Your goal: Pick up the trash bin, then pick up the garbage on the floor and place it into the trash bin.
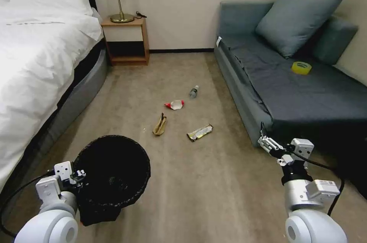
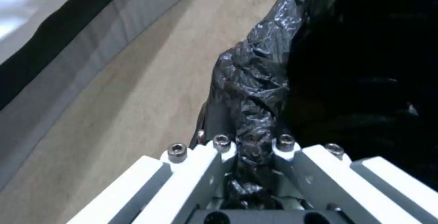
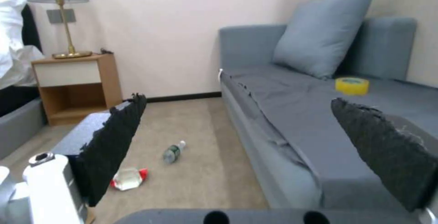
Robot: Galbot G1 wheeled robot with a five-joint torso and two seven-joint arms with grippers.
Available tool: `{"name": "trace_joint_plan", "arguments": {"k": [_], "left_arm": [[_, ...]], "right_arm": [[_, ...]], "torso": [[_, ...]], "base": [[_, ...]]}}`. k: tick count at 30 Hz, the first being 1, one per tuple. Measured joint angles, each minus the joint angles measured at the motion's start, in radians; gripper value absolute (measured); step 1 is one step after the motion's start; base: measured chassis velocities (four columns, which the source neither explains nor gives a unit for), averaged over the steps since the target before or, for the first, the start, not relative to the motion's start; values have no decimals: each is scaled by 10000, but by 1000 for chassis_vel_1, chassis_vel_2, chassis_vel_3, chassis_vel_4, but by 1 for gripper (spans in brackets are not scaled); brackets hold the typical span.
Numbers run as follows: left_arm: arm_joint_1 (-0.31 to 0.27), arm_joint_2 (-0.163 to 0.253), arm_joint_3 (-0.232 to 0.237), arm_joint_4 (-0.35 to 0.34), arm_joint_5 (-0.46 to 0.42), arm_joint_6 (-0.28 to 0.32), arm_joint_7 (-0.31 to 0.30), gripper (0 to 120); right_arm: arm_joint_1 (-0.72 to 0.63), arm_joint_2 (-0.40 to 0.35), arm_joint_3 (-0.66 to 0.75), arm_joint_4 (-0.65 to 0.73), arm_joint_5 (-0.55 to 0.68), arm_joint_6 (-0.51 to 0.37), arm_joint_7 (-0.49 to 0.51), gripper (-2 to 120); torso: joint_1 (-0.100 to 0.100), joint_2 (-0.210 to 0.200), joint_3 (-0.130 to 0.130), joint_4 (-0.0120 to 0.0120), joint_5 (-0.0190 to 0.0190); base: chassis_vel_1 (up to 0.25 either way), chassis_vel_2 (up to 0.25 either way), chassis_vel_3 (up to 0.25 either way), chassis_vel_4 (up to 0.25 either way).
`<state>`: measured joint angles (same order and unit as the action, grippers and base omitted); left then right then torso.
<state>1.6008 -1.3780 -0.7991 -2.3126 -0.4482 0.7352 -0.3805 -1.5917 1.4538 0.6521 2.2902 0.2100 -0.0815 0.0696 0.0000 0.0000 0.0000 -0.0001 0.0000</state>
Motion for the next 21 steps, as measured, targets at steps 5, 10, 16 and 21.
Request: {"name": "trace_joint_plan", "arguments": {"k": [5, 10, 16, 21], "left_arm": [[-35, -6, -72, 50, -24, 0, -2, 3], [-73, -13, -116, 109, -35, 0, -4, 3], [-157, -16, -151, 194, -71, 0, -1, 3], [-233, -16, -194, 245, -107, 0, 3, 3]], "right_arm": [[1, 3, -15, -25, -6, 0, -4, 100], [2, 6, -22, -43, -12, -2, -5, 100], [4, 12, -28, -62, -20, -27, -7, 100], [17, 54, -101, -99, -96, -43, -19, 100]], "torso": [[0, 0, 0, 0, -2], [0, 1, -1, 1, -1], [0, 0, -1, 1, -3], [0, 0, 0, 0, -3]], "base": [[-170, 184, 164, -168], [-167, 160, 160, -162], [-188, 186, 176, -177], [-181, 177, 188, -180]]}}
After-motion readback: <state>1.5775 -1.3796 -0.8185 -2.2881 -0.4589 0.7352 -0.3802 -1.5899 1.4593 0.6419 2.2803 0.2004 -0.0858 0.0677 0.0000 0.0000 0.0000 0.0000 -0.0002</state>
